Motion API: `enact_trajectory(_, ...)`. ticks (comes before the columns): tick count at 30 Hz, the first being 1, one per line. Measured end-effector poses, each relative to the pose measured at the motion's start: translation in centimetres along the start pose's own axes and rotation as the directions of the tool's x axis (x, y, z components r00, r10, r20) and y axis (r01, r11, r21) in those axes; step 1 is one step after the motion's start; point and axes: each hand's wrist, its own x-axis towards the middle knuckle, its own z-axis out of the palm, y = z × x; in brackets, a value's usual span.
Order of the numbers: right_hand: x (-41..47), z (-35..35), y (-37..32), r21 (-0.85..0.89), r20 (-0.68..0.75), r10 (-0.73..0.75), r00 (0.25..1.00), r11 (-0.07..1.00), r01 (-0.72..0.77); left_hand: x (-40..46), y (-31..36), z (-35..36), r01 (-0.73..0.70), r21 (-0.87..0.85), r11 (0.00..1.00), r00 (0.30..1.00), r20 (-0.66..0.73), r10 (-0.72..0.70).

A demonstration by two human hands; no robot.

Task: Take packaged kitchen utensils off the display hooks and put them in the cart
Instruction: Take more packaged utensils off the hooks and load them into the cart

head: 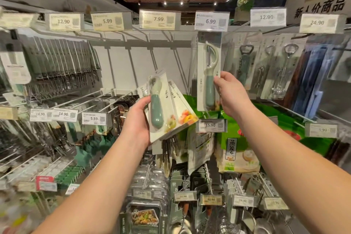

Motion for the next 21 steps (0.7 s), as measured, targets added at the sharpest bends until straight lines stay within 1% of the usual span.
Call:
enact_trajectory(6, 1.3, 0.0, 0.3, 0.043, 0.002, 0.007, 1.0, 0.999, -0.007, 0.1, 0.0, 0.4, 0.012, -0.031, 0.999, 1.0, -0.026, -0.013)
enact_trajectory(11, 2.4, 0.1, 1.2, 0.004, -0.015, 0.023, 1.0, 1.0, -0.023, 0.2, -0.1, 1.0, -0.001, -0.039, 0.999, 1.0, -0.031, 0.0)
enact_trajectory(15, 3.5, 0.5, 1.1, -0.099, -0.082, -0.018, 0.996, 0.995, 0.01, 0.1, 0.0, 1.3, -0.015, -0.029, 0.999, 0.999, -0.033, 0.014)
enact_trajectory(19, 4.8, 0.5, 1.6, -0.249, -0.061, -0.071, 0.996, 0.967, 0.054, 0.0, 0.0, 1.6, -0.03, -0.02, 0.999, 0.999, -0.044, 0.029)
enact_trajectory(21, 5.5, 0.5, 1.6, -0.285, -0.065, -0.094, 0.993, 0.956, 0.072, 0.1, 0.0, 1.7, -0.03, -0.021, 0.999, 0.999, -0.046, 0.029)
